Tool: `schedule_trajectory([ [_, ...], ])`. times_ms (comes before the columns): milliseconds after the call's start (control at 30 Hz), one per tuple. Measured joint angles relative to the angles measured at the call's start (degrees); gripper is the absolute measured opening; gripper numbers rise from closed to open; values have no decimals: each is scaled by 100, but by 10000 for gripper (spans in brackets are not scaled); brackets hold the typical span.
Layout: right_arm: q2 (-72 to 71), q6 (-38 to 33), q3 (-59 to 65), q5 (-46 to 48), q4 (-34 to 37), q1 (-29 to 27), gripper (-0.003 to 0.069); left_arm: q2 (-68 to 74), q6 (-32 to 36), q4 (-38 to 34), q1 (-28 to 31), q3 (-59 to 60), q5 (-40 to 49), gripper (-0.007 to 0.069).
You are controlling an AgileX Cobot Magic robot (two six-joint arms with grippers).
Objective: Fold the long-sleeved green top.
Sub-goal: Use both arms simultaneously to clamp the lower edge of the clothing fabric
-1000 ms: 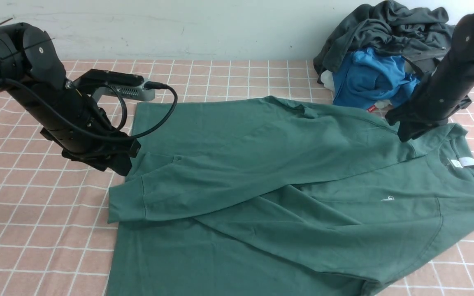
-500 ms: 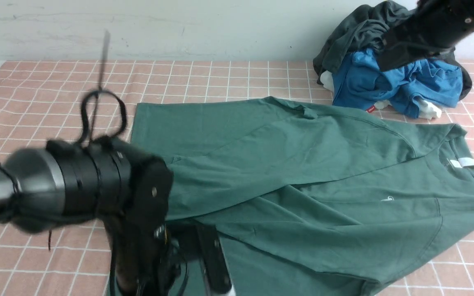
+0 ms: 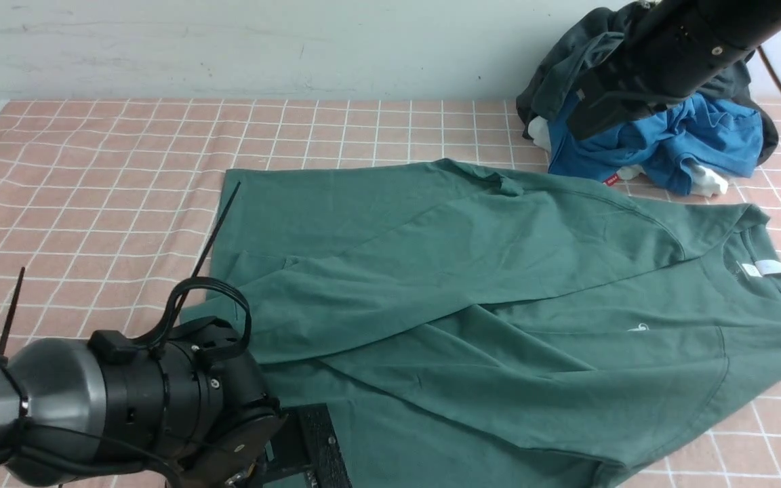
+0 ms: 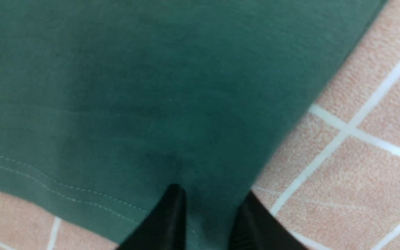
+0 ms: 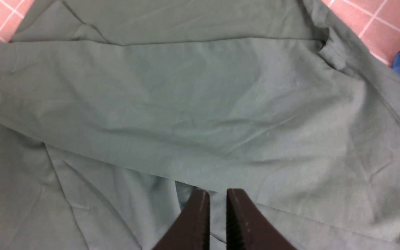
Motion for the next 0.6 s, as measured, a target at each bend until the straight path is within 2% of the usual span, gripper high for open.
schedule_trajectory([
  [100,-62,-26,7,0,17,0,66,11,-158,-4,0,12,-11,49],
  [167,-153,-108,7,0,17,0,66,-10,-200,5,-7,25,0,14],
  [300,-551,-341,81,-15,49,0,60,-245,-247,51,20,37,177,6],
  [400,-1167,-643,505,-188,94,0,27,-602,-265,51,186,37,356,6],
  [467,-2097,-1299,1482,-915,159,0,-3,-1017,-275,51,525,37,435,6],
  [500,-2170,-1357,1573,-971,160,0,-4,-1017,-275,51,557,37,435,6],
  [533,-2803,-1897,2486,-1357,167,0,-10,-1231,-275,-2,844,37,435,6],
  [600,-3289,-2365,3472,-1615,160,0,-11,-1383,-275,-104,1111,54,441,6],
])
